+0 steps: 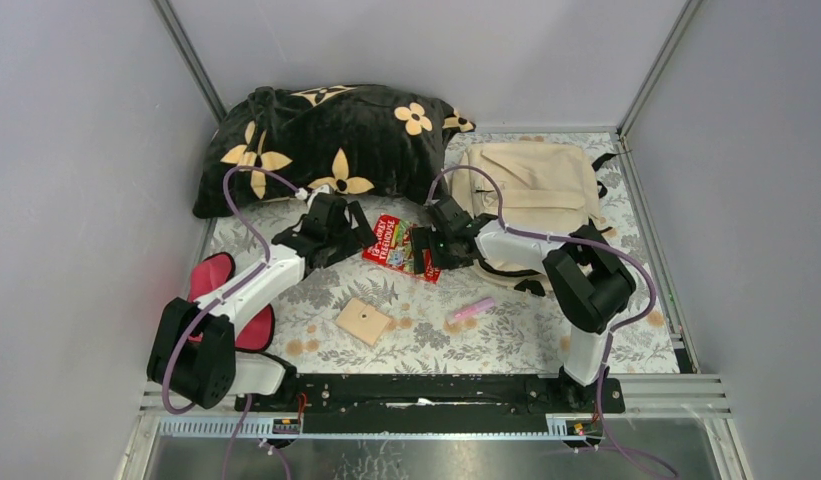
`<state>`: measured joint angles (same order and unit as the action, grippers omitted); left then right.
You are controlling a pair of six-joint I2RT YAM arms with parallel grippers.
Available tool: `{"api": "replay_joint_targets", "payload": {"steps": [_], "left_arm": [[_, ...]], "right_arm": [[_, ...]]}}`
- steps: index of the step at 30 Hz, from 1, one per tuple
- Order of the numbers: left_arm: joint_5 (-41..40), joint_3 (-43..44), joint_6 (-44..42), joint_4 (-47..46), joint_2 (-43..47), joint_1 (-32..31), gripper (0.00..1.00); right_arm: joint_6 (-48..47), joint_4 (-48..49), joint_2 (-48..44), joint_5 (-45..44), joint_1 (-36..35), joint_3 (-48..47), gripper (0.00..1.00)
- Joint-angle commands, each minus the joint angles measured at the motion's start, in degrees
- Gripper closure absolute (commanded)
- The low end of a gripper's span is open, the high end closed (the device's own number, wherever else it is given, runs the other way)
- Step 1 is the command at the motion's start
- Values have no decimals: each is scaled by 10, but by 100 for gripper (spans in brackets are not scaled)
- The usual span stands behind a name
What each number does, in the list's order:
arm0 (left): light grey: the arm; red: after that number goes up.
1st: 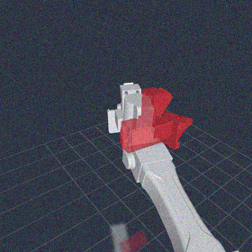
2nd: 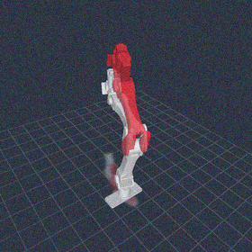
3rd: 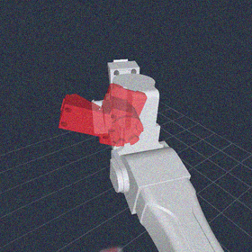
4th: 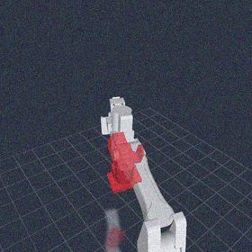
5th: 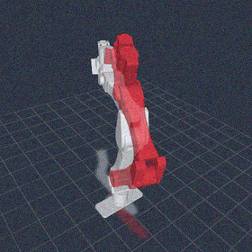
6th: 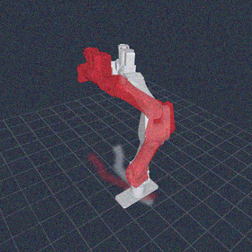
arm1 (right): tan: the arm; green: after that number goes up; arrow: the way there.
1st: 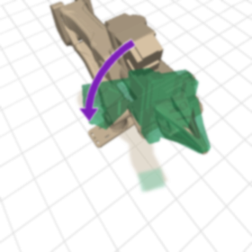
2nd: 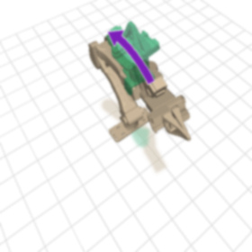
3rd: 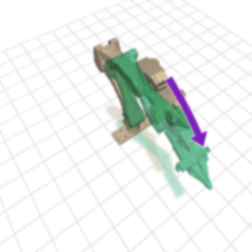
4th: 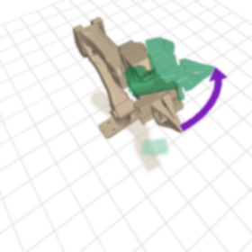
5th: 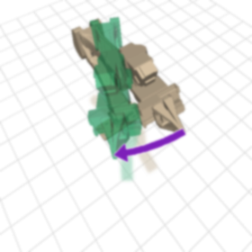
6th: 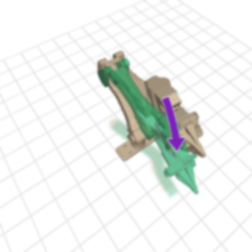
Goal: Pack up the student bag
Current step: Adjust the book at the center of the board.
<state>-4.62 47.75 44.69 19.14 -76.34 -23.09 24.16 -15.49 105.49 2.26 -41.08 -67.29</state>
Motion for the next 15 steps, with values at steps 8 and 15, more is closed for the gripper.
{"api": "replay_joint_targets", "payload": {"steps": [8,15], "left_arm": [[38,-34,0,-21,4,63,1],[64,-32,-16,-30,-2,85,1]], "right_arm": [[30,114,17,167,-58,6,3],[-17,41,-50,179,-82,-17,1]]}}
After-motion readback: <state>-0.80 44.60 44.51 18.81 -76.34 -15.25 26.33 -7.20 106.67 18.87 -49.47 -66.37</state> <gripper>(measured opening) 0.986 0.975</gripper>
